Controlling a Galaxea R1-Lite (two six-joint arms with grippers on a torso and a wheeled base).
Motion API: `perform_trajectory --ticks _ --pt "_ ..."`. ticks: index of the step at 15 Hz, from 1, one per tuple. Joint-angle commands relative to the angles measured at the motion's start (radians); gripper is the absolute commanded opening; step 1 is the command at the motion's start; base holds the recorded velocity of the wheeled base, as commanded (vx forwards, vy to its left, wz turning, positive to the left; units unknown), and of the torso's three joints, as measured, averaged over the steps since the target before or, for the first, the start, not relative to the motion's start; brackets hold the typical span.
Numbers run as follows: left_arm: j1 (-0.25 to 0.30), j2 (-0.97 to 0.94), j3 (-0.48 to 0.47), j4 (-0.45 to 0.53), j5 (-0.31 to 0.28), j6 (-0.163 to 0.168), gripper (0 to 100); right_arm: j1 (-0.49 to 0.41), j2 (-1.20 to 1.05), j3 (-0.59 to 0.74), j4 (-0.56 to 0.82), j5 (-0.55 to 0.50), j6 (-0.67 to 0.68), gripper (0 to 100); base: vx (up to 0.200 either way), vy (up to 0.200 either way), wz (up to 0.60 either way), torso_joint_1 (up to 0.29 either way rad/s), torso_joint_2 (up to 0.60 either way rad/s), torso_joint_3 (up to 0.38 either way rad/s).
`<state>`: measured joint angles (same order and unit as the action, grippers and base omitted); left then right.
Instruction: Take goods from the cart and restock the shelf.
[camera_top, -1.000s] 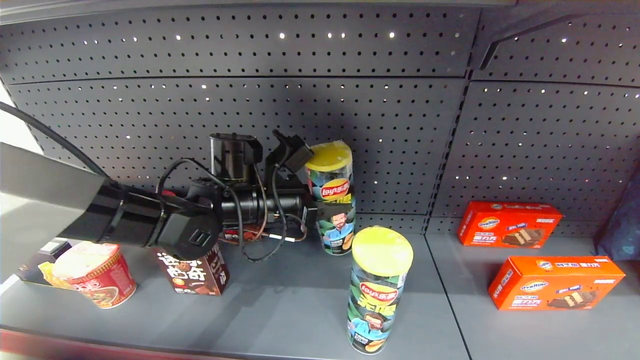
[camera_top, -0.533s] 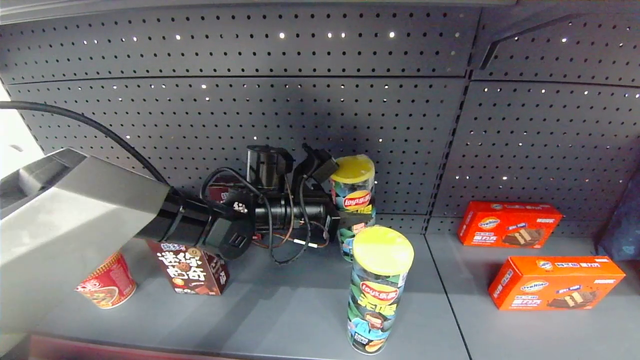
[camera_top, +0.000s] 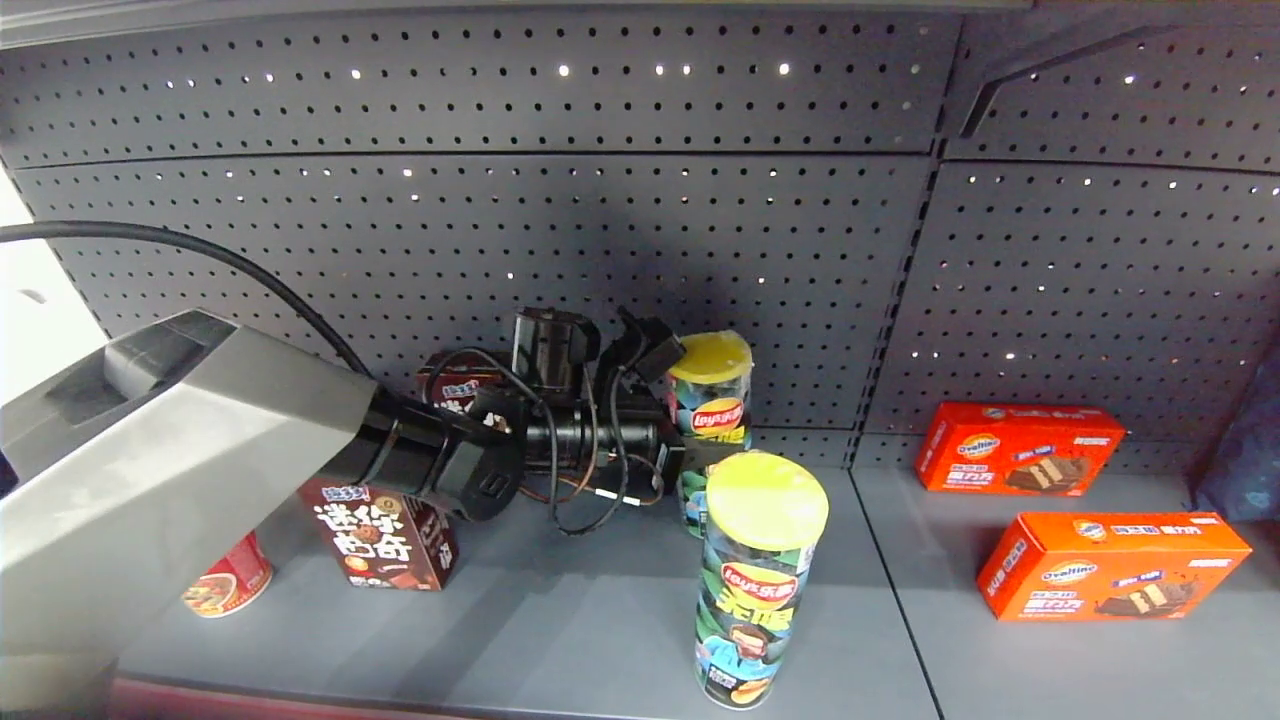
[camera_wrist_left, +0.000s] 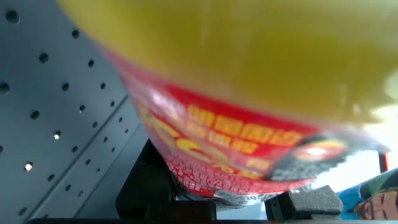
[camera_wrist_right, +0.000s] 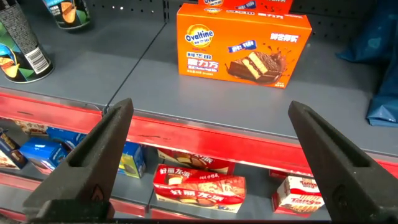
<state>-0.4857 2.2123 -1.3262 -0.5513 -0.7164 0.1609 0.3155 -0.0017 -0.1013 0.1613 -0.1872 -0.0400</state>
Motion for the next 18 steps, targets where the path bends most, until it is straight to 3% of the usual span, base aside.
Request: perform_trajectory --ticks 1,3,8,9,16,18 --pt "0.003 0.006 -0.039 0.05 0.0 0.032 0 0.0 0.002 0.0 0.0 0.0 -0.006 100 0.0 0.0 0.0 0.0 0.0 0.0" --pt "0.004 0.018 -0.097 0.123 -0.017 0.072 0 0.0 0.002 0.0 0.0 0.0 -0.006 100 0.0 0.0 0.0 0.0 0.0 0.0" --pt "0.003 0.059 -0.211 0.186 -0.031 0.077 0 0.0 0.002 0.0 0.0 0.0 -0.004 100 0.0 0.0 0.0 0.0 0.0 0.0" --pt "0.001 0.059 -0.211 0.186 -0.031 0.077 100 0.0 0.002 0.0 0.0 0.0 -0.004 100 0.0 0.0 0.0 0.0 0.0 0.0" --pt "0.003 0.052 -0.16 0.18 -0.028 0.083 100 0.0 0.002 0.0 0.0 0.0 0.0 100 0.0 0.0 0.0 0.0 0.0 0.0" --pt "0.033 -0.008 -0.082 0.182 -0.026 0.14 100 0.0 0.002 0.0 0.0 0.009 0.0 100 0.0 0.0 0.0 0.0 0.0 0.0"
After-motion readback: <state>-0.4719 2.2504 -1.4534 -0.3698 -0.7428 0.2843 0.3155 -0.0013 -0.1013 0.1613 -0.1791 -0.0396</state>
